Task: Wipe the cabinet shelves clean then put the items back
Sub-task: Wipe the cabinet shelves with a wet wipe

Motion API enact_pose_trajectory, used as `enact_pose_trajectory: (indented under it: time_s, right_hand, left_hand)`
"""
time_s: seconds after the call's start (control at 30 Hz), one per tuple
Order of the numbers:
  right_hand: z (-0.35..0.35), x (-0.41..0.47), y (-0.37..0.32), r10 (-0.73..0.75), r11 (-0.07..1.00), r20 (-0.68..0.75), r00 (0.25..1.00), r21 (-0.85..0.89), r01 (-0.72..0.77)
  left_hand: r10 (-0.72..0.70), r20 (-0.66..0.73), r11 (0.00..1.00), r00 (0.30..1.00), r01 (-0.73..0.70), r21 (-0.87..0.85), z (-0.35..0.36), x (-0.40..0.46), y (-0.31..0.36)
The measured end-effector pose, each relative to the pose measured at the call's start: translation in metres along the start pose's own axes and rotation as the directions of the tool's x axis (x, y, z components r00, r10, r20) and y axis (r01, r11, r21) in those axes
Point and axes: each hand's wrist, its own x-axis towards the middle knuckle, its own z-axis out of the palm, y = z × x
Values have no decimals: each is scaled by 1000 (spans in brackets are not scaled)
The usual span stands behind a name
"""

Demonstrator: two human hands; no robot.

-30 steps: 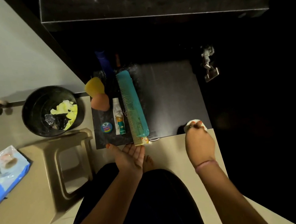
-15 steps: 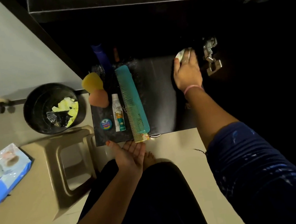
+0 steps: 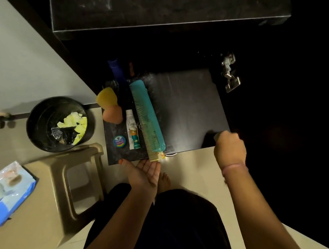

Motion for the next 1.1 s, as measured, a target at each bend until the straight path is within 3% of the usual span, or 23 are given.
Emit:
enact_pose_trajectory:
  time_s: [0.07, 0.17, 0.23, 0.37, 0.47, 0.5, 0.57, 0.63, 0.7, 0.83, 0.97, 1.1]
  right_hand:
    - [-30, 16, -22, -48, 998, -35, 998, 44, 49]
    - [-47, 58, -65, -252, 949, -187, 949, 146, 281]
    - [-37, 81, -85, -341, 911, -182, 922, 178, 372]
    - [17, 61, -75, -381, 922, -111, 918, 29, 386]
    - [41, -1, -44, -535, 844, -240, 810, -115, 523]
    - [41, -16, -34, -577, 817, -175, 798, -134, 561]
    - [28, -35, -18, -577, 806, 56, 815, -124, 579]
    - [5, -35, -16, -558, 798, 110, 823, -200, 568]
    - [-21, -9, -35, -527, 828, 53, 848, -196, 526]
    - [-53, 90, -100, -475, 854, -233, 849, 111, 508]
    - [-22, 127, -144, -540, 824, -170, 825, 92, 559]
    - [11, 96, -127, -557, 810, -200, 806, 83, 581]
  left_hand:
    - [-15, 1, 1000, 1000, 15, -2, -1, -1, 2]
    - [-22, 20, 1000, 1000, 23, -6, -1, -5, 5]
    - [-27, 34, 1000, 999, 27, -5, -1, -8, 6]
    - [-44, 57, 999, 997, 44, -10, -4, -7, 7]
    - [-54, 67, 998, 996, 56, -24, -5, -8, 8]
    - [-54, 69, 998, 996, 56, -31, -5, -9, 7]
    - [-51, 72, 998, 996, 54, -43, -5, -9, 7]
    - [-46, 72, 998, 996, 49, -45, -5, -11, 6]
    - [-45, 70, 998, 997, 48, -41, -7, -11, 5]
    - [-36, 88, 999, 995, 36, -1, -14, -15, 3]
    - [-45, 103, 999, 994, 46, -6, -20, -12, 2]
    - [-67, 110, 997, 992, 71, -31, -24, -10, 6]
